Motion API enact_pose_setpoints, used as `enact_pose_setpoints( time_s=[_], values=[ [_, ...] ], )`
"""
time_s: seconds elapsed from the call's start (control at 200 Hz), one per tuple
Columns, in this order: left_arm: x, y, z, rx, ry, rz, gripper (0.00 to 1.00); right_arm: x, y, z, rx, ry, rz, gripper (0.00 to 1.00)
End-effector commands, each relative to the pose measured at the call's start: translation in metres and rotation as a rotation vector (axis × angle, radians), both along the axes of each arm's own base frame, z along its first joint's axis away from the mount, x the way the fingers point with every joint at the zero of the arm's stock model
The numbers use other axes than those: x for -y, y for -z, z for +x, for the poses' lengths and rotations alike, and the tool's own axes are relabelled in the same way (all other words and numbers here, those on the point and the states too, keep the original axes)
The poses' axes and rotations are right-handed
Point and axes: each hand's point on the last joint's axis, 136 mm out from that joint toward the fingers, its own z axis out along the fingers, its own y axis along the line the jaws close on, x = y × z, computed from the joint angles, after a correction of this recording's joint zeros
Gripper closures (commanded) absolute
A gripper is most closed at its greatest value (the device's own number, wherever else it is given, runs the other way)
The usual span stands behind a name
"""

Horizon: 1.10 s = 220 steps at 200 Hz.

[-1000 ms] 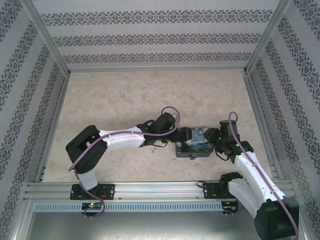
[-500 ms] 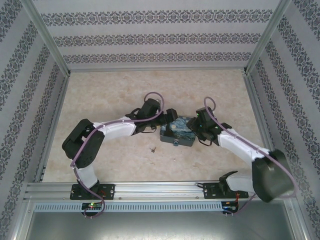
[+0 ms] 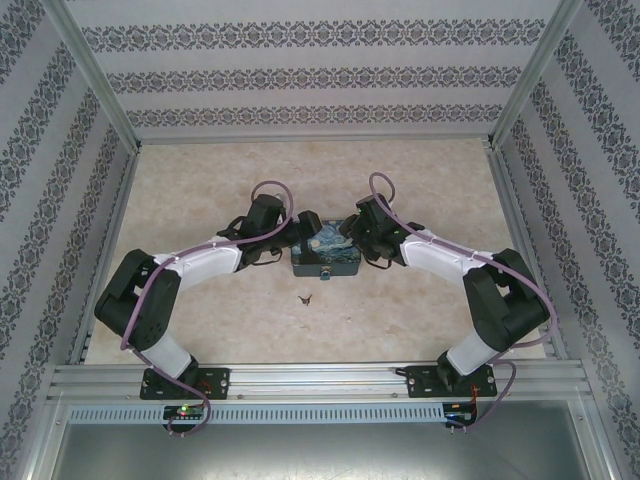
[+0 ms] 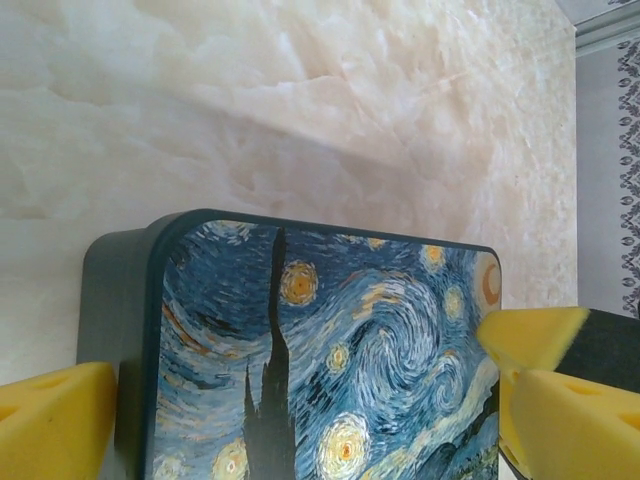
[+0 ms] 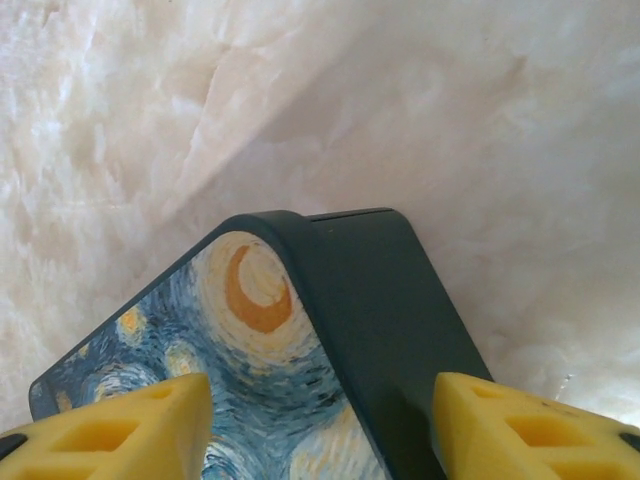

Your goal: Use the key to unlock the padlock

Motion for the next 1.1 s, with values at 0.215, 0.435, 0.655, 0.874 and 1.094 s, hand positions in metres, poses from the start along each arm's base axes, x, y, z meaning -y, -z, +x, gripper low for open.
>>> enact_pose_setpoints(
  time_s=[0.215,0.435,0.655,0.874,1.094],
  values=[
    [0.004,-0.008,0.007,0.027,0.03,-0.024,0.01,-0.001,-0.021,0.013,0.081,0.009,0.013,0.02],
    [-0.035,-0.001,0.015,0.022,-0.111,0.025,0.01,0.035,-0.043,0.016,0.143,0.009,-0.123,0.02],
    [-0.071,-0.027,0.016,0.078,-0.187,0.037,0.01,0.089,-0.073,0.019,0.19,0.102,-0.099,0.02],
    [-0.082,-0.062,0.0,0.126,-0.167,0.057,0.01,0.096,-0.093,0.015,0.336,-0.005,0.061,0.02],
    [-0.093,-0.074,-0.022,0.086,-0.108,0.153,0.01,0.015,-0.11,-0.035,0.368,-0.467,-0.081,0.08]
  ],
)
